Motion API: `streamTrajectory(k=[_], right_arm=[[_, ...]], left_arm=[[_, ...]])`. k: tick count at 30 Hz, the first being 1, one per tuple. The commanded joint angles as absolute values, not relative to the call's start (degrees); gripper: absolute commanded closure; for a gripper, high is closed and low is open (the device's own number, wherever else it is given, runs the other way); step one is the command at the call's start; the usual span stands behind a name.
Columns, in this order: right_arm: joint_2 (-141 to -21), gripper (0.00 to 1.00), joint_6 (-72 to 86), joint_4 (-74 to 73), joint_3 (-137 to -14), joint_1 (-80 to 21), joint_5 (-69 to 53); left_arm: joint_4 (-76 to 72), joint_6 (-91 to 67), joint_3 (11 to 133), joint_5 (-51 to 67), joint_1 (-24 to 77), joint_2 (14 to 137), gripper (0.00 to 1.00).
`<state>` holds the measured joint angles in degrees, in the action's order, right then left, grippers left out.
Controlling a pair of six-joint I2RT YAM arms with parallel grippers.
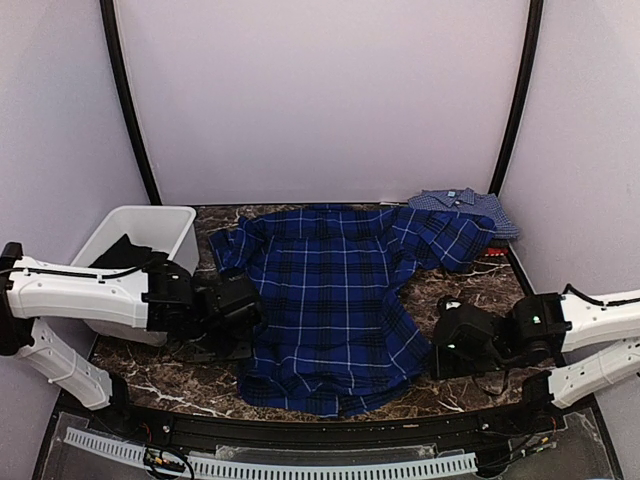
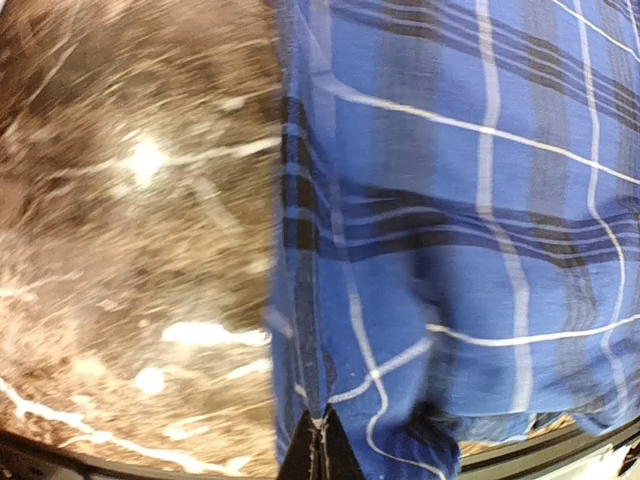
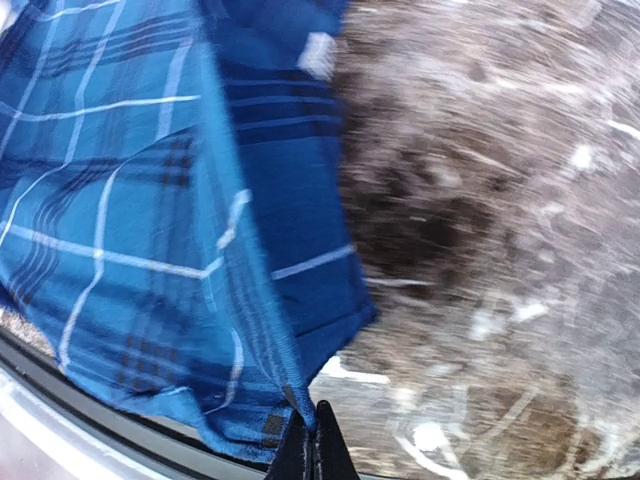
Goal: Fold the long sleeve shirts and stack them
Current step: Flatten out the crumpled shirt at the center of the board.
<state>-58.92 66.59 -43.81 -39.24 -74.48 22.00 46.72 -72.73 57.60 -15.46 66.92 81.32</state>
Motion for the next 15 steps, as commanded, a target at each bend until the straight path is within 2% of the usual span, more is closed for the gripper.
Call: streamTrajectory(k=[1, 9, 15], right_arm=[[-52.2, 1.0, 69.1, -50.7, -35.6, -71.9, 21.1], [-44.6, 1.0, 71.9, -56.5, -35.3, -69.2, 17.0], [-42.7, 1.0, 72.7, -50.9, -32.8, -69.2, 7.8]], left_arm=[[52.2, -76.9, 51.0, -14.6, 66.8, 73.5, 1.0], [51.1, -78.8, 39.9, -9.8, 64.8, 64.9, 1.0], [50.0, -77.2, 38.3, -7.6, 63.3, 64.4, 1.0]])
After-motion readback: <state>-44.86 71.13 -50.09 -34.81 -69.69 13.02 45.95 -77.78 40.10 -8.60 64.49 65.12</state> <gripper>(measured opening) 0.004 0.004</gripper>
